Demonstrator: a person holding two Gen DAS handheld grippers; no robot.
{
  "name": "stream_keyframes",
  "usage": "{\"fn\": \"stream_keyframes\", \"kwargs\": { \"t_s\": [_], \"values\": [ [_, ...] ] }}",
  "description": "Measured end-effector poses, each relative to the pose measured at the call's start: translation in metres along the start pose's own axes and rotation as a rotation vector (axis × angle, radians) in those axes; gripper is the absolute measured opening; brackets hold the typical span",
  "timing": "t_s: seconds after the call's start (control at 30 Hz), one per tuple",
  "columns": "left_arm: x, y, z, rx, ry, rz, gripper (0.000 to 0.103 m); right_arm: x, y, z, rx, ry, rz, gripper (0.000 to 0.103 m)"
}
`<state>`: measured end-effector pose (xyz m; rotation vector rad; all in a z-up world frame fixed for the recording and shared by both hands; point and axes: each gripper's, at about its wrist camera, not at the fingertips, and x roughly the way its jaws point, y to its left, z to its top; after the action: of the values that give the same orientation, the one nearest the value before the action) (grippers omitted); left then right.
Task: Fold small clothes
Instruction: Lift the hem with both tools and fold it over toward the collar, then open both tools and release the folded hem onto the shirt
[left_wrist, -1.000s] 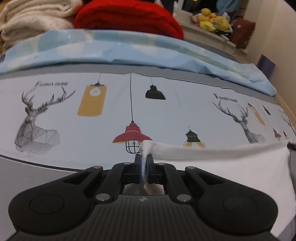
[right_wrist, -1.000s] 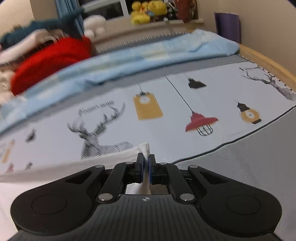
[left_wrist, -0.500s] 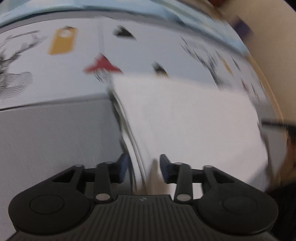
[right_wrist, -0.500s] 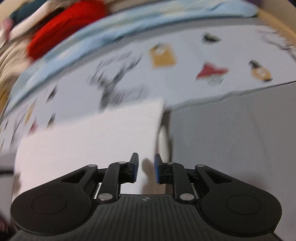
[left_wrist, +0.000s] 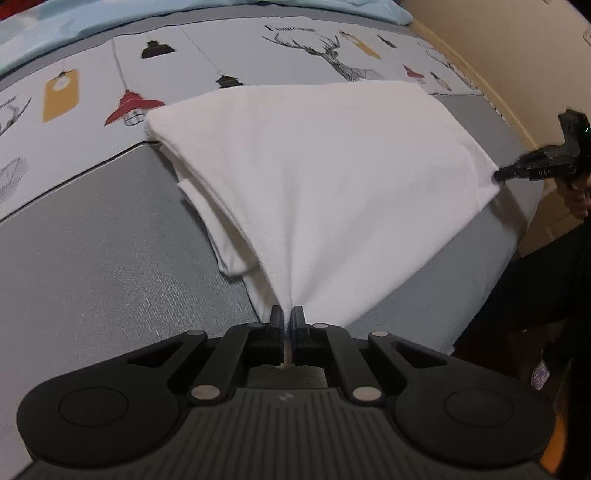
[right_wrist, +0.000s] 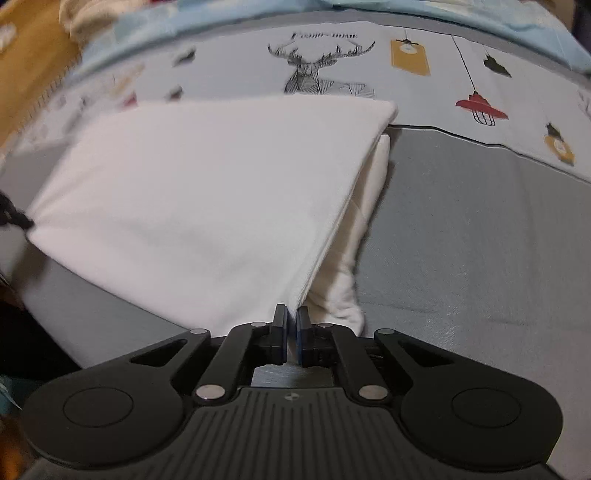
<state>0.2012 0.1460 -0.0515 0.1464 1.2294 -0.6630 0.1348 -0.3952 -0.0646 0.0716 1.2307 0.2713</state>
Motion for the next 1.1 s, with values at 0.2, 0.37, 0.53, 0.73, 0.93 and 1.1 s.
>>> {"fn": "stream_keyframes", "kwargs": {
  "t_s": [0.2,0.37,0.53,0.73,0.93,1.1],
  "values": [
    [0.024,-0.014,-0.015,0.098,0.149,0.087,0.009,0.008,-0.001,-0.008,-0.025,0.062,-0.137,0.005],
    [-0.014,-0.003,0.006,-0.001,-0.075,0.068,0.017,-0.014,-0.003,0.002,0.032,-0.077,-0.077,0.012],
    [0.011,-0.016,0.023,0.032,-0.076,0.067,0.017,0.025,0.015,0.003,-0.09,0.064,-0.092,0.012],
    [0.036,0.007,0.033,-0.022,0.061,0.206,0.025,0.002,0.013,0.013,-0.081,-0.073,-0.096,0.015],
    [0.014,0.042,0.063,-0.275,-0.154,0.16,0.067,0.015,-0.008,0.042,0.071,-0.154,-0.183,0.049],
    [0.039,0.063,0.074,-0.393,-0.175,0.135,0.066,0.047,-0.02,0.058,0.171,-0.111,-0.168,0.049]
  ]
}}
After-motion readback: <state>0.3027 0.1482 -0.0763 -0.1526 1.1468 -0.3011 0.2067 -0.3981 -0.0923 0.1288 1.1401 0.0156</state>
